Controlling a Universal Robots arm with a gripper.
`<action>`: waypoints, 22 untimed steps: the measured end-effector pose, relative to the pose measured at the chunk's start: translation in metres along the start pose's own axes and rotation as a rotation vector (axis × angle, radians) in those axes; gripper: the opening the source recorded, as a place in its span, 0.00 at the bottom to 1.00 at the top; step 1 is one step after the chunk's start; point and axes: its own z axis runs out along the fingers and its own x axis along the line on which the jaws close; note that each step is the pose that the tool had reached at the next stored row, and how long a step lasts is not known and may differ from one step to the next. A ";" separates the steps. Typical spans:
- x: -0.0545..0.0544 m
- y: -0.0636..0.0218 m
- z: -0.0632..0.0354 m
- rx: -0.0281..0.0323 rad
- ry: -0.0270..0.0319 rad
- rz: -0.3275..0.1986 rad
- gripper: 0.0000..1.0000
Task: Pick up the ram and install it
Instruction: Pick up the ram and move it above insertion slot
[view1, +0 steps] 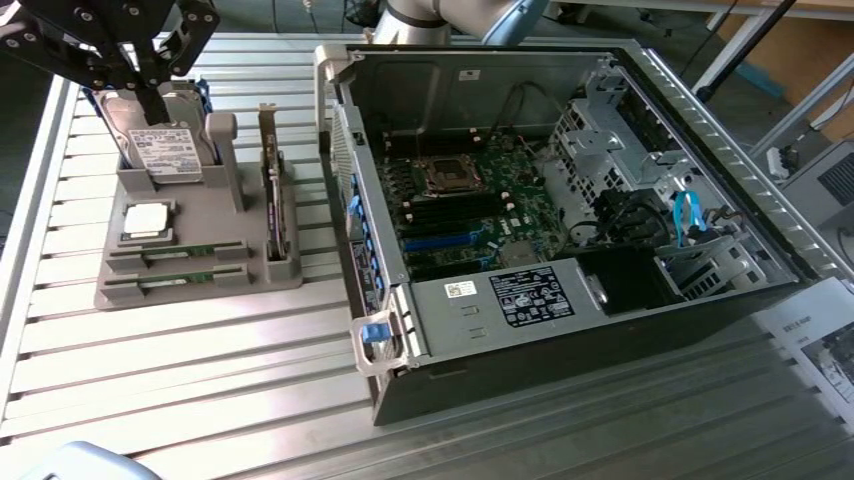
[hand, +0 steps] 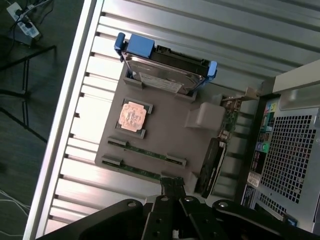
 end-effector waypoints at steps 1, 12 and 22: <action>0.000 0.0000 0.0000 -0.0001 0.0003 -0.007 0.10; 0.000 0.0000 0.0000 -0.0018 0.0033 -0.074 0.10; 0.000 0.0000 0.0000 -0.0032 0.0059 -0.133 0.10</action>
